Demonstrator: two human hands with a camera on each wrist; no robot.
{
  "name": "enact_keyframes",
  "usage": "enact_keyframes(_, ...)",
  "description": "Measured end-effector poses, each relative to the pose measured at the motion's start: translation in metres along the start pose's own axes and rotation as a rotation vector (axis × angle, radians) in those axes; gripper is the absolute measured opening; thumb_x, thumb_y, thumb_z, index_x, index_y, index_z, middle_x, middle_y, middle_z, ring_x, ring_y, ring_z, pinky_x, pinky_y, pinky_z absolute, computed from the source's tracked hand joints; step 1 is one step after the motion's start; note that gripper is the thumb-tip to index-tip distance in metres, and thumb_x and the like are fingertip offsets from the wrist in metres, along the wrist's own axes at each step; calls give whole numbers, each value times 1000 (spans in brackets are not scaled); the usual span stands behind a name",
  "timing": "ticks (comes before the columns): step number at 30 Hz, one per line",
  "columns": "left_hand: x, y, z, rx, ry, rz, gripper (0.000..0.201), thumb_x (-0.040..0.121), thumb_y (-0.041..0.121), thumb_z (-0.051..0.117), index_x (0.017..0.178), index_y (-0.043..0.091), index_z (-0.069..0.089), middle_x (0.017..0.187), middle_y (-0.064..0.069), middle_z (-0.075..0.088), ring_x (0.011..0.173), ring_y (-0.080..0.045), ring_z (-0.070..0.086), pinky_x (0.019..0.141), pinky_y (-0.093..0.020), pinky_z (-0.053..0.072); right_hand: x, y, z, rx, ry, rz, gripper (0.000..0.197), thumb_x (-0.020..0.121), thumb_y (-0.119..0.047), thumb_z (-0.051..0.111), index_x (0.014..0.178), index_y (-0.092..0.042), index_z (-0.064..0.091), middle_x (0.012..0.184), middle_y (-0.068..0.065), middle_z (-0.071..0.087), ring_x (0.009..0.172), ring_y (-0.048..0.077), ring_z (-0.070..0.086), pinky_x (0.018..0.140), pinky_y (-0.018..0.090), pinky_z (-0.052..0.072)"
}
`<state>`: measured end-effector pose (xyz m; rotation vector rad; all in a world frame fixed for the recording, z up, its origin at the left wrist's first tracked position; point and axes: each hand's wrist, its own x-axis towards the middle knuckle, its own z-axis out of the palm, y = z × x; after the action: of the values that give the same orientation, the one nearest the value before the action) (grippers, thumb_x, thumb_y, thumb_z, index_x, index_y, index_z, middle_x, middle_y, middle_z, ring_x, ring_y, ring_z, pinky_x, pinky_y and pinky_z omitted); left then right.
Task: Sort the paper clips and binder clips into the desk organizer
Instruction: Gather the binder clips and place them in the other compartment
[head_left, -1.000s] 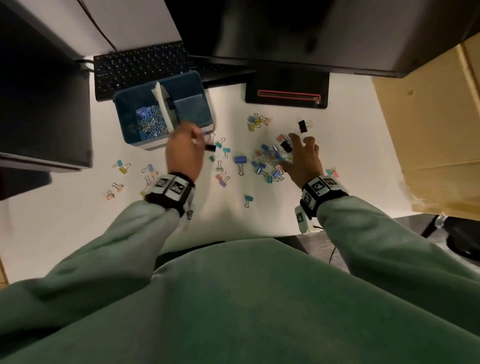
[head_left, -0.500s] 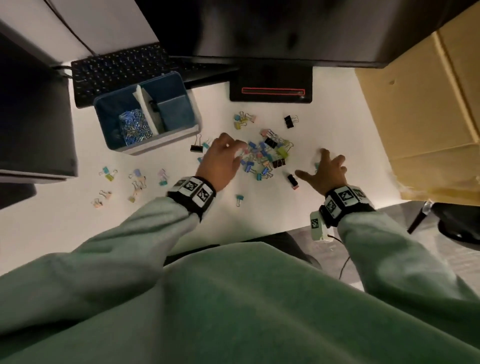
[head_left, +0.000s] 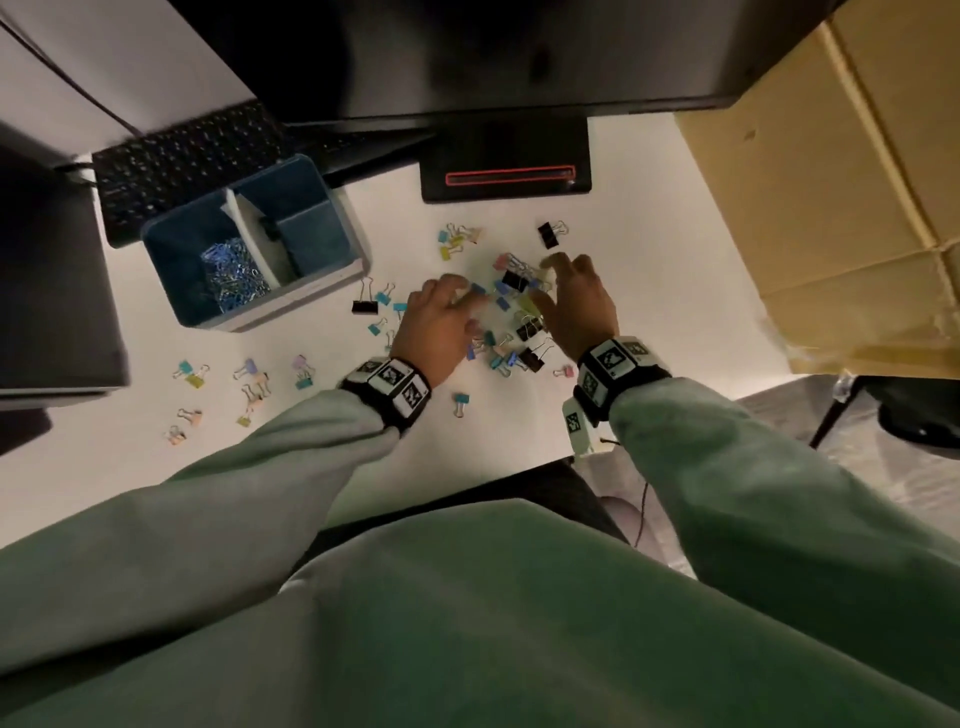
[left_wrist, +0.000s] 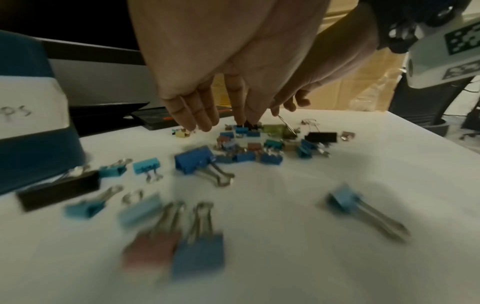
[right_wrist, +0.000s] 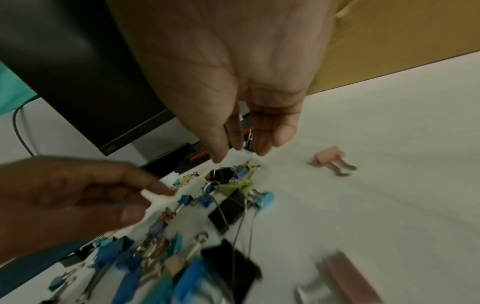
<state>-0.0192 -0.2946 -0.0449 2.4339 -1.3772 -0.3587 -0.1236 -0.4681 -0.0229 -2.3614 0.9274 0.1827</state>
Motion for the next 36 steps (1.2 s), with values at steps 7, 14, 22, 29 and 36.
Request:
enact_keyframes(7, 48, -4, -7, 64, -78, -176, 52, 85, 17, 59, 135, 20, 47, 132, -14, 44, 112, -32, 48, 93, -45, 44, 18, -10, 6, -104, -102, -146, 11, 96, -21, 51, 101, -18, 60, 106, 7, 55, 86, 26, 63, 70, 35, 53)
enact_keyframes(14, 54, -40, -17, 45, -80, -189, 48, 83, 8, 59, 129, 19, 56, 126, -18, 49, 106, -39, 51, 84, -47, 50, 20, 0, -2, -52, -95, -164, 17, 95, -28, 55, 98, -13, 63, 101, 3, 62, 83, 16, 59, 69, 29, 50)
enact_keyframes(22, 11, -32, -16, 23, 19, -184, 35, 85, 22, 62, 120, 17, 60, 124, -14, 51, 105, -30, 51, 88, -41, 46, 72, -20, 12, -167, -105, -10, 20, 91, -20, 61, 107, -8, 64, 109, 9, 60, 92, 25, 64, 74, 34, 54)
enact_keyframes(29, -8, -17, -2, -30, -59, -128, 27, 76, 14, 71, 103, 14, 67, 113, -15, 58, 94, -30, 58, 80, -40, 49, 67, -10, 9, 6, -161, 57, 18, 90, -14, 46, 88, -6, 63, 85, 7, 67, 77, 24, 66, 67, 34, 56)
enact_keyframes(36, -30, -35, -17, -165, -17, -183, 33, 77, -8, 61, 107, 7, 64, 96, -12, 60, 84, -25, 58, 74, -39, 52, 42, -22, 1, 299, -122, 28, 16, 93, -7, 52, 103, -10, 63, 101, 4, 70, 73, 19, 67, 62, 21, 53)
